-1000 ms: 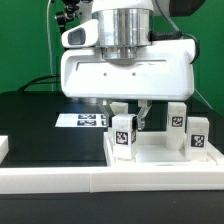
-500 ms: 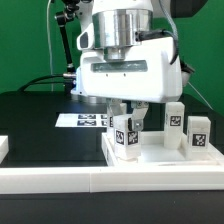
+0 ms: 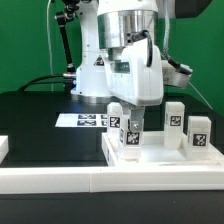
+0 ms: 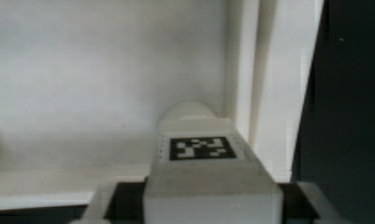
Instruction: Assemble square table
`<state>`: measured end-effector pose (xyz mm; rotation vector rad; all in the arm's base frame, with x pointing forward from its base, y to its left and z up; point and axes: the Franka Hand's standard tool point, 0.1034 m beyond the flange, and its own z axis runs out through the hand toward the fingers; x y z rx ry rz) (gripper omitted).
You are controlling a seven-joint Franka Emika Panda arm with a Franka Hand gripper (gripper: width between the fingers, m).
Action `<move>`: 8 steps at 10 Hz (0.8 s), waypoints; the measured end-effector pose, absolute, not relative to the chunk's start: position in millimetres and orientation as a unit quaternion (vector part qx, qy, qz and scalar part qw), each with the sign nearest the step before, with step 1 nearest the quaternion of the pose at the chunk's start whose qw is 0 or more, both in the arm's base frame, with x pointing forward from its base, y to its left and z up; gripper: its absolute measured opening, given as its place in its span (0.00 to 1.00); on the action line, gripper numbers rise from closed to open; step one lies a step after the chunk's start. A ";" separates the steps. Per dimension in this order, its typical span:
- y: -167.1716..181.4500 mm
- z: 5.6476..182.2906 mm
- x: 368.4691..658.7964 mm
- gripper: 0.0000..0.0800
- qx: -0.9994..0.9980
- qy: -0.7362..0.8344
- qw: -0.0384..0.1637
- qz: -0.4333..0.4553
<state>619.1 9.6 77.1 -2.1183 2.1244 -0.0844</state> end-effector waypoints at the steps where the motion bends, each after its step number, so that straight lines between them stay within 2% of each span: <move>1: 9.5 77.2 619.5 0.36 -0.686 0.724 0.075 -0.025; 4: 10.2 76.8 619.2 0.38 -0.691 0.719 0.074 -0.021; 5: 12.1 77.0 618.5 0.59 -0.698 0.713 0.072 -0.015; 6: 13.6 76.8 617.6 0.76 -0.728 0.682 0.068 -0.015; 8: 14.9 76.7 616.9 0.80 -0.794 0.604 0.063 -0.019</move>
Offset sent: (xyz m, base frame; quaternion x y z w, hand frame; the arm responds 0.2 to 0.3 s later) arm 0.0000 0.0000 0.0000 0.0000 0.0000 -0.0650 0.9979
